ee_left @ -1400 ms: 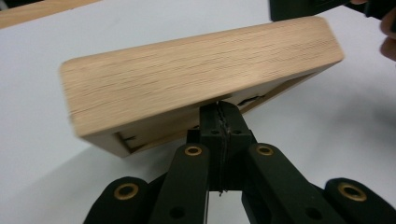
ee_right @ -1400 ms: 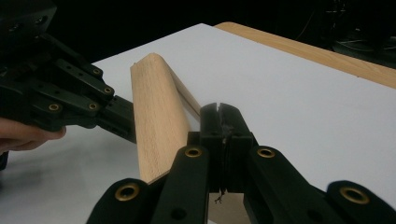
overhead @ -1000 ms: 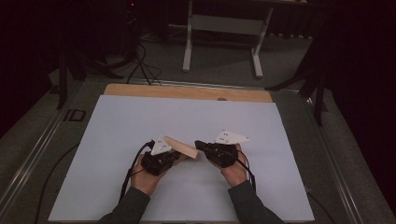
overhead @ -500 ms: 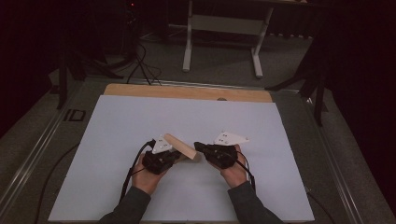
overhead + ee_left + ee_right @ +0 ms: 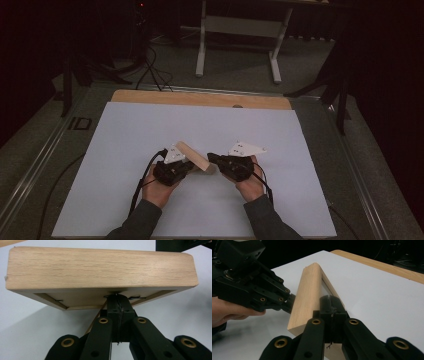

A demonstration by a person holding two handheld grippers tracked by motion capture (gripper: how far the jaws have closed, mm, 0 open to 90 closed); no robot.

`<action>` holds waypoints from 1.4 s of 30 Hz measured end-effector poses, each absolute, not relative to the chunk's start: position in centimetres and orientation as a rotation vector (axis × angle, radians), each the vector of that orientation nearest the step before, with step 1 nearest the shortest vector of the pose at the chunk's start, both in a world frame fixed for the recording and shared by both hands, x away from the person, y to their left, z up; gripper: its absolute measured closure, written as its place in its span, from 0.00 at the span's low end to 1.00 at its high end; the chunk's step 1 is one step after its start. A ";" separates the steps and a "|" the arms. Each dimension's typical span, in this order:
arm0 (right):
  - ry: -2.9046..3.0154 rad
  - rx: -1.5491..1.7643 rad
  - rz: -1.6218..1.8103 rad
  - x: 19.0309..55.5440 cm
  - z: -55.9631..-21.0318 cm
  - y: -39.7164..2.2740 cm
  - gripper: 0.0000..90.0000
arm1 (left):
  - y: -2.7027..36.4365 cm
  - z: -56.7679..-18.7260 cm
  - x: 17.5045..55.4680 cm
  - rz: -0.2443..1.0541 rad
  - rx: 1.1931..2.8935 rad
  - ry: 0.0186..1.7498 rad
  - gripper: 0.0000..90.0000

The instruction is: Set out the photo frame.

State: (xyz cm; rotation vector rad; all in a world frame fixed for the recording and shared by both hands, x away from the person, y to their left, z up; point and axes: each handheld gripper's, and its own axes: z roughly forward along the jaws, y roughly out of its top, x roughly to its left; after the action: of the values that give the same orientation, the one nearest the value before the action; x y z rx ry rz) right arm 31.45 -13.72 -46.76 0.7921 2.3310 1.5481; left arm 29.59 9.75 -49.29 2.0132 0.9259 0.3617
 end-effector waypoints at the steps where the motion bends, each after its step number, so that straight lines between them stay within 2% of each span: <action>1: 2.331 0.792 1.549 31.5 -46.8 -13.7 0.99 | 9.7 -49.3 29.6 0.362 2.014 0.926 1.00; 25: 2.386 0.895 1.489 32.6 -48.7 -14.1 0.99 | 9.8 -49.3 29.9 0.355 2.012 0.939 0.99; 42: 2.411 0.817 1.414 31.8 -48.7 -13.0 0.99 | 10.0 -49.5 30.2 0.368 2.009 0.966 0.99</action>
State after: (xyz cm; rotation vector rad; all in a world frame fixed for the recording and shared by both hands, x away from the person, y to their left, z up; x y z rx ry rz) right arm 31.80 -13.05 -48.69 0.8165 2.4112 1.4143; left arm 30.20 9.99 -49.45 2.0092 0.9658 0.3677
